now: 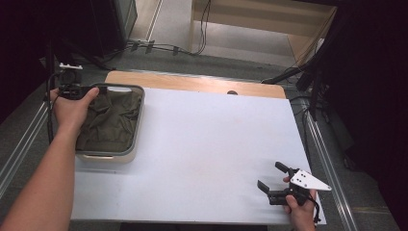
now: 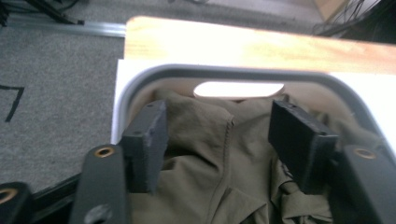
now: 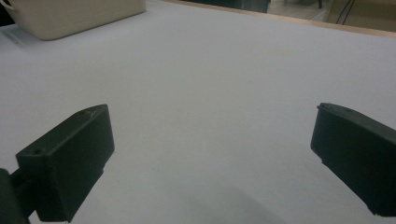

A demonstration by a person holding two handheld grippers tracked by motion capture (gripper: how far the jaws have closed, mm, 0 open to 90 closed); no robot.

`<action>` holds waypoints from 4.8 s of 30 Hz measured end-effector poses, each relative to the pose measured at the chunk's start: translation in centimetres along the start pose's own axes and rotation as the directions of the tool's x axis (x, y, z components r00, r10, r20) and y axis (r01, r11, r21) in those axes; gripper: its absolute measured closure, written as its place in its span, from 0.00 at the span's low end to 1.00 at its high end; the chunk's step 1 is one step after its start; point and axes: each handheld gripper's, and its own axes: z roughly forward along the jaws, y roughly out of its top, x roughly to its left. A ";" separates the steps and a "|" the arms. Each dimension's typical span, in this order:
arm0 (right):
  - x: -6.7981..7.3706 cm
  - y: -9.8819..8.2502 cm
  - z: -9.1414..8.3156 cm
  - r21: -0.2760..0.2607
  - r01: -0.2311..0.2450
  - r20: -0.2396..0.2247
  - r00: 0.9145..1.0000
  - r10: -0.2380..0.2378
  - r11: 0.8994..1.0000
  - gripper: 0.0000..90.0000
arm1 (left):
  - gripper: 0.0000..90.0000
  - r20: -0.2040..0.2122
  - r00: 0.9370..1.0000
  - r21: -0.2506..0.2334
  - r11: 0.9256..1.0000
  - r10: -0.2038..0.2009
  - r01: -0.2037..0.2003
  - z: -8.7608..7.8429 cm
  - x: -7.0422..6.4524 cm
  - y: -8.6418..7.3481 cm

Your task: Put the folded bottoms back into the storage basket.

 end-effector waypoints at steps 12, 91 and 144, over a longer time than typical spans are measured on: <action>0.0 0.0 0.0 -0.001 0.000 -0.001 1.000 0.000 1.000 0.00 | 0.94 -0.067 0.998 0.138 0.990 -0.014 0.023 4.2 -1.8 -2.3; 0.1 -0.1 0.1 0.007 0.009 0.017 1.000 -0.009 1.000 0.00 | 0.88 0.160 0.983 0.099 0.990 0.086 -0.103 7.0 -7.5 -4.9; 0.2 0.0 0.1 0.008 0.008 0.022 1.000 -0.009 1.000 0.00 | 0.00 0.252 0.950 -0.133 0.979 0.184 -0.155 -1.3 -7.5 -3.6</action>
